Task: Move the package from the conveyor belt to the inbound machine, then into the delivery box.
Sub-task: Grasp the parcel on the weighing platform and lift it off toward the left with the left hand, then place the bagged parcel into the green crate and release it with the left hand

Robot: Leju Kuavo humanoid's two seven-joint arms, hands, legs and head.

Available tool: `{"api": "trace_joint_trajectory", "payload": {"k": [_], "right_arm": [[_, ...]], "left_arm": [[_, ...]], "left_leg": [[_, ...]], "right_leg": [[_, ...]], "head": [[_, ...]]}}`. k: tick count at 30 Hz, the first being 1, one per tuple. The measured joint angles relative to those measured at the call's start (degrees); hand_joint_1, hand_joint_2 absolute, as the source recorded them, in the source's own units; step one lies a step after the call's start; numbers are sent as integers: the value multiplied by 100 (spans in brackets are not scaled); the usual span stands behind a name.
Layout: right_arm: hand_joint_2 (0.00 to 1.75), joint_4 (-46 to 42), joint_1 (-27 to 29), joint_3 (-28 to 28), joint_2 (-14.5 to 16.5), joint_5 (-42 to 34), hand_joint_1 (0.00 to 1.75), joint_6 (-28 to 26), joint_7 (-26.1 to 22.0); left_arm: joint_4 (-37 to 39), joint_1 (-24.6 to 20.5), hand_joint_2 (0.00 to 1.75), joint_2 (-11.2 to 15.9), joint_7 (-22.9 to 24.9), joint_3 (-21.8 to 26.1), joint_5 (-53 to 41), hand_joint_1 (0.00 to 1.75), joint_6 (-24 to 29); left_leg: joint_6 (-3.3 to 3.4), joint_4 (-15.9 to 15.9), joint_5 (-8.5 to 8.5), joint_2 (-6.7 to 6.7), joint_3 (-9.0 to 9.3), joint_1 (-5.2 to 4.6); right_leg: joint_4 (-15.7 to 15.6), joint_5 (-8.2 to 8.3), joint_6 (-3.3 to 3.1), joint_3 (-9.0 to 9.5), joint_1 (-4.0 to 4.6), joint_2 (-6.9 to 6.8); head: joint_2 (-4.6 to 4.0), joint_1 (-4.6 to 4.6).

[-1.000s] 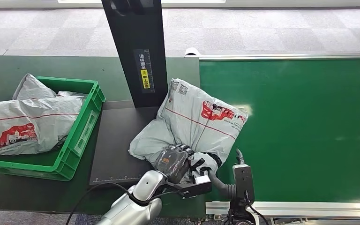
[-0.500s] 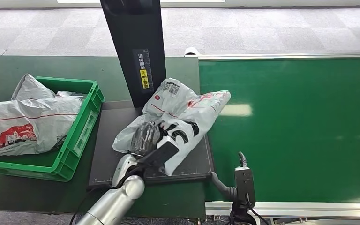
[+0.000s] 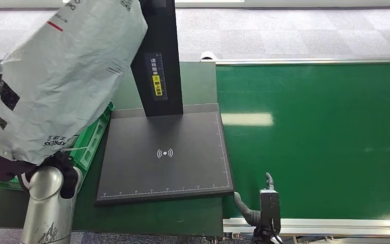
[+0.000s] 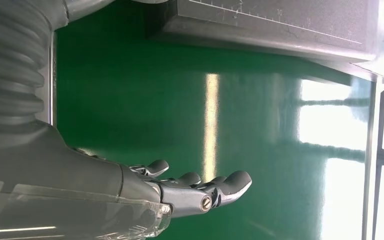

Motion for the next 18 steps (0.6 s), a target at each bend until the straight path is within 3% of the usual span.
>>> {"api": "trace_joint_trajectory", "payload": {"k": [5,10,12,18], "right_arm": [[175,-68,65,70,-9,-103,0,-33,55],[175,-306,315,159,-52,-217,0,-135,136],[175,-376,382,196,-72,-275,0,-172,151],[175,-499,430,356,-140,-409,0,-267,252]], "left_arm": [[307,-60,175,167,24,941,154,173,8],[2183,-404,175,700,242,1978,-520,167,10],[2928,-617,175,813,619,2188,-1327,168,10],[4994,-1383,175,1040,2540,2322,-4154,173,9]], "left_leg": [[-2,-1,0,11,9,-1],[-4,-2,1,19,10,7],[-4,-2,2,15,9,7],[-4,-3,0,9,29,-6]], "right_leg": [[0,0,-1,2,-1,8],[3,-2,-5,-6,9,18],[3,-2,-5,-4,9,16],[3,-2,-3,25,-6,10]], "head": [[0,2],[0,0],[0,3],[0,2]]}}
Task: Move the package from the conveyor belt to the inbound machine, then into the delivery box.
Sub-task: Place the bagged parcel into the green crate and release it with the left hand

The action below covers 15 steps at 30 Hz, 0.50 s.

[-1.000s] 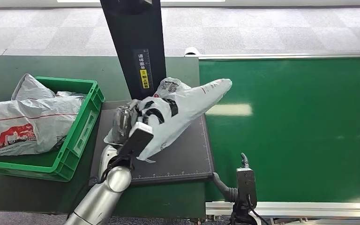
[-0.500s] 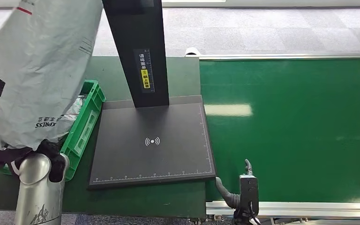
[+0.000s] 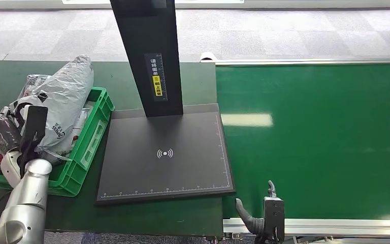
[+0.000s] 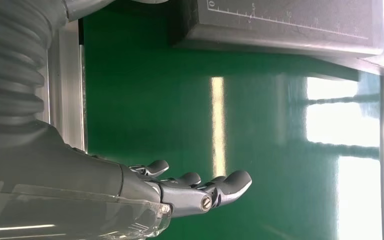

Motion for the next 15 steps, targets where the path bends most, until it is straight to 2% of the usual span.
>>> {"api": "trace_joint_trajectory", "payload": {"k": [3,6,8,10,12,15], "right_arm": [[175,-33,-7,81,-28,-8,0,-34,32],[175,-49,-3,151,-62,-26,0,-79,54],[175,-50,2,186,-86,-70,0,-109,54],[175,-50,5,226,-112,-139,0,-146,35],[175,-50,7,267,-137,-212,0,-189,3],[175,-49,3,338,-182,-339,0,-290,-39]], "left_arm": [[619,-258,175,102,609,-31,-527,173,1],[921,-362,175,170,959,-51,-923,170,1],[1056,-413,175,191,997,-54,-1028,142,1],[1200,-485,175,208,870,-45,-924,61,-4],[1333,-564,175,222,613,7,-636,1,-31],[1443,-654,175,225,-84,188,136,0,-56]], "left_leg": [[-3,-7,-5,0,27,-2],[-12,-21,-5,5,48,-1],[-19,-27,1,6,57,-1],[-24,-32,10,2,65,-1],[-27,-37,17,-8,73,-1],[-29,-40,22,-22,78,-1]], "right_leg": [[0,-4,-2,26,-2,0],[0,-4,-9,37,-1,6],[0,-1,-13,40,-1,7],[0,1,-15,45,-1,4],[0,1,-16,49,-1,-3],[0,0,-17,55,-1,-15]], "head": [[0,-1],[0,-2],[0,-2],[0,-2],[0,-2],[0,-2]]}}
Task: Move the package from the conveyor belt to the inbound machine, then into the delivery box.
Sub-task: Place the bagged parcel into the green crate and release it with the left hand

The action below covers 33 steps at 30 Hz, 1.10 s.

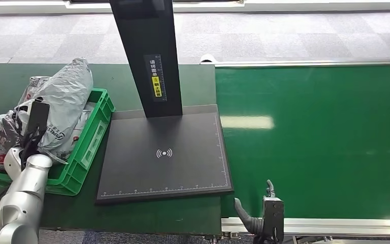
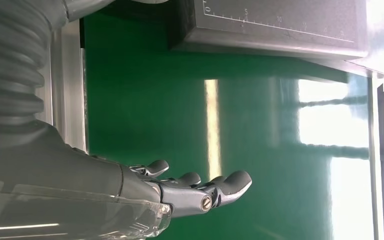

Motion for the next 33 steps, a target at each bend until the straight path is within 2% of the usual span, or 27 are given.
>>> {"api": "trace_joint_trajectory", "payload": {"k": [3,5,8,11,14,16,22,24,29,33], "right_arm": [[175,15,-20,86,-52,-170,0,-128,-60],[175,51,-56,131,-81,-266,0,-182,-124],[175,137,-122,197,-115,-362,0,-228,-208],[175,268,-196,239,-131,-493,0,-281,-320],[175,448,-279,244,-134,-616,0,-315,-460],[175,546,-323,241,-134,-661,0,-331,-522],[175,745,-398,235,-125,-708,0,-317,-603],[175,800,-410,231,-124,-715,0,-272,-621],[175,908,-447,220,-121,-705,0,-152,-634],[175,932,-474,218,-121,-708,0,-143,-632]], "left_arm": [[15,-81,175,-24,-1170,300,1235,0,-1],[-4,-119,175,-58,-1724,459,1861,0,-7],[-64,-148,175,-122,-2119,556,2406,0,-32],[-435,-39,175,-204,-2506,501,3455,0,-63],[-1450,313,175,-296,-2610,201,4443,0,-6],[-2309,589,175,-367,-2627,-20,4614,0,18],[-4833,1401,175,-668,-2648,-352,4009,0,46],[-5758,1702,175,-802,-2649,-456,3330,0,53],[-8043,2262,175,-1229,-2653,-868,769,0,57],[-9045,2563,175,-1533,-2653,-1343,111,0,57]], "left_leg": [[-1,-1,5,-8,1,0],[0,0,8,-9,-1,0],[0,1,12,-5,-6,-1],[-1,3,13,10,-24,0],[-1,5,13,23,-43,1],[-1,6,12,24,-58,2],[-4,6,3,29,-86,2],[-3,6,3,31,-93,2],[1,6,-1,32,-101,-1],[2,6,-2,31,-100,0]], "right_leg": [[0,-1,-1,-2,1,-7],[0,0,-1,-3,1,-8],[0,8,-5,-4,0,-7],[1,18,-11,-25,1,2],[2,21,-12,-50,2,15],[2,20,-12,-64,3,17],[2,17,-12,-94,3,22],[1,17,-12,-101,3,23],[-2,16,-10,-108,-2,22],[-3,16,-10,-106,-2,22]], "head": [[0,1],[0,2],[0,3],[0,3],[0,3],[0,3],[0,2],[0,3],[0,2],[0,2]]}}
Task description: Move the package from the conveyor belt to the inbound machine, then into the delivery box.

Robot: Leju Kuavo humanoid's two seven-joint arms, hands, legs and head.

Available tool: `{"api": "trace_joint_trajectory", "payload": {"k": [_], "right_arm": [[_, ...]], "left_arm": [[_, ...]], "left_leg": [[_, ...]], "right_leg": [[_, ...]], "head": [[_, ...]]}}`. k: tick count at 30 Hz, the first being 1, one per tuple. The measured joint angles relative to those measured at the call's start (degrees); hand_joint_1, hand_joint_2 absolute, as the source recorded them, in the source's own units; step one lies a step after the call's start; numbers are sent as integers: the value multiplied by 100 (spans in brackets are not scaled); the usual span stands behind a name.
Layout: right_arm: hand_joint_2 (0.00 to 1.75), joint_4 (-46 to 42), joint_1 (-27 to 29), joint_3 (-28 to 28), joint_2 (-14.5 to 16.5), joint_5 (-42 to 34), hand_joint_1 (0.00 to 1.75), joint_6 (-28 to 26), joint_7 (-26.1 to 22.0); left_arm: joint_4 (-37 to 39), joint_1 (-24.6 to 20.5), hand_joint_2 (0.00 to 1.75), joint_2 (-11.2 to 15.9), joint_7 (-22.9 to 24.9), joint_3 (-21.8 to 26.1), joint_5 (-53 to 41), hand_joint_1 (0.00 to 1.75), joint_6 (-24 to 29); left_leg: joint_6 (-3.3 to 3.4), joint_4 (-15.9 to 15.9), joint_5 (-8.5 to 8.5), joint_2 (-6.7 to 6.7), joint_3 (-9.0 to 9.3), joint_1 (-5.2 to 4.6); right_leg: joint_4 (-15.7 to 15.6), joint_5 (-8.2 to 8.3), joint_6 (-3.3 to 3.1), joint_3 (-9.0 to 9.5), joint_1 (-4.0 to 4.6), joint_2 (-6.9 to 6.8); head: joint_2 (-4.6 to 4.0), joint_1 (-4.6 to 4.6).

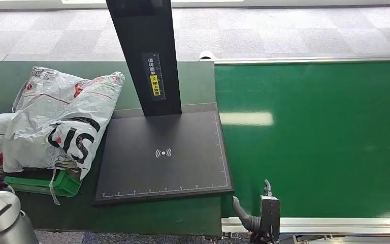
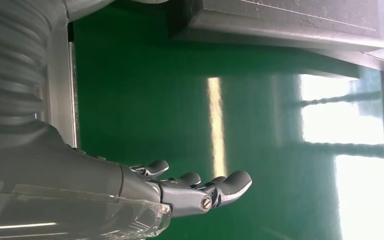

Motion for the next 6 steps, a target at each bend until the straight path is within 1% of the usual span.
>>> {"api": "trace_joint_trajectory", "payload": {"k": [3,6], "right_arm": [[175,8,-6,0,0,-1,0,0,1],[175,14,-7,-1,0,13,0,0,11]], "left_arm": [[-391,99,175,-133,5,-181,-39,0,0],[-589,160,175,-202,59,-272,-82,0,0]], "left_leg": [[-1,0,1,0,2,3],[-1,-1,2,0,4,5]], "right_leg": [[0,0,0,2,4,0],[0,0,-1,4,6,-1]], "head": [[0,-1],[0,0]]}}
